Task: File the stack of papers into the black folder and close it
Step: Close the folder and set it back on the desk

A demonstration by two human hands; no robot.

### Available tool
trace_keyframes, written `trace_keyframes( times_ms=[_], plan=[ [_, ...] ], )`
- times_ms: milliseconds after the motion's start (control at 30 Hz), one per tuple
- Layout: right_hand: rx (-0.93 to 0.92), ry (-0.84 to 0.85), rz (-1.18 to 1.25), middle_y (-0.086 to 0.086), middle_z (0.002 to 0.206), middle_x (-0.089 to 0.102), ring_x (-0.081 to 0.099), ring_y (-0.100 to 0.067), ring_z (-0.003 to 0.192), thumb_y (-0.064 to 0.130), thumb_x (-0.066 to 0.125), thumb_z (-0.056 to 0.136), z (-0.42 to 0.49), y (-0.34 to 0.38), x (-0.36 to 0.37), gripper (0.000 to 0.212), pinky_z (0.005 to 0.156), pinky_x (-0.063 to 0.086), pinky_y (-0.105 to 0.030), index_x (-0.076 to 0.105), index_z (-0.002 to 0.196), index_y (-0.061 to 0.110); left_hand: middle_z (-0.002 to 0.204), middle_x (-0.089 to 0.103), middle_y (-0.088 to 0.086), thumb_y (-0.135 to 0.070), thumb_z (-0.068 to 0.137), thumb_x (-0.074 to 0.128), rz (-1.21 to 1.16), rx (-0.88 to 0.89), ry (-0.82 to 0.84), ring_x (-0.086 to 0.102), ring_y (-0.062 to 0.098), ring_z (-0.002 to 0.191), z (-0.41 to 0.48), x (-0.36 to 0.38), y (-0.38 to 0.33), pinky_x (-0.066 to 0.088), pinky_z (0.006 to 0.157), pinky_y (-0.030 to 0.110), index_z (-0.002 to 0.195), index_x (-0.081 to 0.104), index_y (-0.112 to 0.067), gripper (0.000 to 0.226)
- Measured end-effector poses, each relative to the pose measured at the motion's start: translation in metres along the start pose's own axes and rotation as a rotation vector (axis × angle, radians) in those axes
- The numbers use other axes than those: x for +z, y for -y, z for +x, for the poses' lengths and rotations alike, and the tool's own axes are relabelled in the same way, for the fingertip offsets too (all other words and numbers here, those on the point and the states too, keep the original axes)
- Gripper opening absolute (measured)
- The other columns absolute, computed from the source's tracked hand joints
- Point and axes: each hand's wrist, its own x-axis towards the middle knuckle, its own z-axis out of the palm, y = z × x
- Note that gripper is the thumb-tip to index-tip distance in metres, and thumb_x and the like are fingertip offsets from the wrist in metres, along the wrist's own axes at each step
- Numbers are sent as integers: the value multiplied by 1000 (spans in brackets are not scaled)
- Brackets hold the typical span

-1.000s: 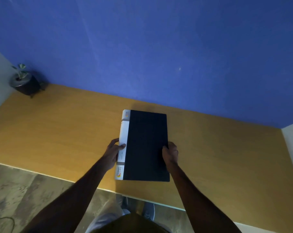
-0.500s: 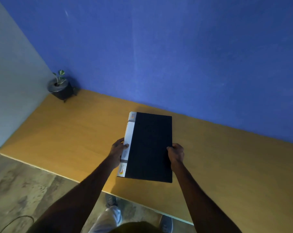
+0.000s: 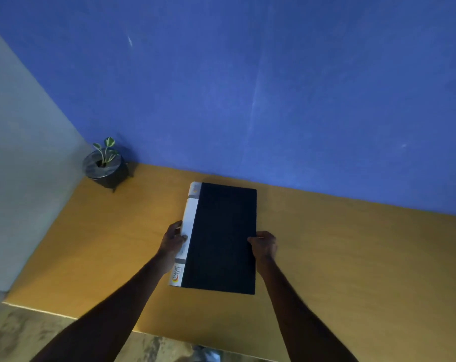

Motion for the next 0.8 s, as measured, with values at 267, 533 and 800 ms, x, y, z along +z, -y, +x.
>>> trace_keyframes(
  times_ms=[267, 533, 800],
  plan=[
    [4, -12, -74, -21, 128, 75, 73, -37, 118, 8, 74, 97, 1, 25, 60, 33, 99, 64, -48, 73, 129, 2, 150, 61, 29, 16, 102, 53, 167, 46, -98, 61, 52, 137, 53, -39, -18, 55, 113, 59, 156, 52, 3, 57],
    [38, -28, -90, -21, 135, 72, 70, -37, 124, 7, 74, 96, 16, 38, 95, 38, 104, 62, -46, 72, 133, 3, 151, 61, 27, 10, 100, 55, 459, 54, -167, 59, 48, 138, 95, -57, -31, 54, 115, 55, 158, 56, -8, 61],
    [43, -52, -66, -24, 131, 73, 71, -38, 122, 4, 76, 93, 23, 38, 104, 35, 102, 62, -46, 73, 128, -1, 151, 53, 23, 12, 98, 54, 529, 114, -227, 52, 44, 140, 101, -51, -29, 51, 115, 56, 158, 51, -11, 64]
  ],
)
